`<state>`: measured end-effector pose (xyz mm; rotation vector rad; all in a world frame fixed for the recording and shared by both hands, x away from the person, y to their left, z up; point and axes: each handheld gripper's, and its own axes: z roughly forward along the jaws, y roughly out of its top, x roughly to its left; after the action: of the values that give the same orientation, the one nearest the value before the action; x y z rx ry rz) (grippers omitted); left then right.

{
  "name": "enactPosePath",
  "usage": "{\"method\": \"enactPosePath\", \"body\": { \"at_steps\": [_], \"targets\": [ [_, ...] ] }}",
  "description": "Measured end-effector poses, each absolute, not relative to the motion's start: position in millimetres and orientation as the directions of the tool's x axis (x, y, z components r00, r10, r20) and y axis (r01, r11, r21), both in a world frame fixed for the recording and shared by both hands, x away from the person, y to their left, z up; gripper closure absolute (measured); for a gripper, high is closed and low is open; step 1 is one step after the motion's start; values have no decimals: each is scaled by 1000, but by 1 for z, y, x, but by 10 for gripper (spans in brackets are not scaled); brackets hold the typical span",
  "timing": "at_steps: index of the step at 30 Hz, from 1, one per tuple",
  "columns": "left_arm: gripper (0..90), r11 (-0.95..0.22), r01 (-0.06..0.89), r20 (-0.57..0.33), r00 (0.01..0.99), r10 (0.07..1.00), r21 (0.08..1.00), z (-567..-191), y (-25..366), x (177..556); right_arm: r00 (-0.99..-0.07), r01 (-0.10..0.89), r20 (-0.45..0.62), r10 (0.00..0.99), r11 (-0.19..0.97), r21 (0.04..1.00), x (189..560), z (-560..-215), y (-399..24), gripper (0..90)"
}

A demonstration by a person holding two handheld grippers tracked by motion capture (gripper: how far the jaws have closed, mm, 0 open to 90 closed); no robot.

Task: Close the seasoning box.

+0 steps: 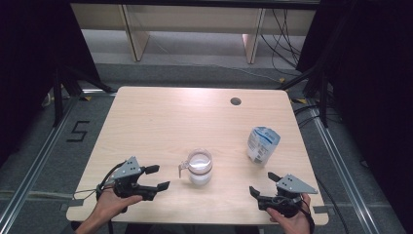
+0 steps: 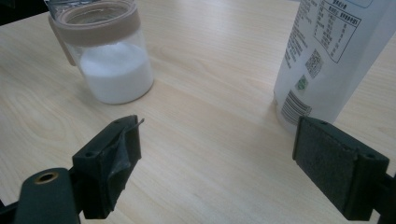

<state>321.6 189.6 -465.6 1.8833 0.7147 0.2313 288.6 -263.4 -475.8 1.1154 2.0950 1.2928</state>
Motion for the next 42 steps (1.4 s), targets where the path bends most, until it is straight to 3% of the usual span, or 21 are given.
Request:
{"method": "enactPosePath", "body": {
  "at_steps": [4,9,13,22,42],
  "targets": [
    [259,-274,366,-155,805,572,889,-469,190,317,-568,438,84,819,214,873,285,-476,-261,161],
    [248,-284,374,-156,803,575,883,-472,193,313,-596,405,61,801,233,884,286,-477,-262,160],
    [239,-305,374,-145,807,573,876,-475,195,311,-563,462,101,820,212,861,279,-477,-260,160],
    [231,-325,401,-149,794,589,856,-483,199,307,-594,490,113,796,247,836,274,-483,-256,159],
    [220,-352,403,-136,798,587,845,-488,200,312,-599,503,110,793,265,823,276,-489,-259,160]
  ]
}}
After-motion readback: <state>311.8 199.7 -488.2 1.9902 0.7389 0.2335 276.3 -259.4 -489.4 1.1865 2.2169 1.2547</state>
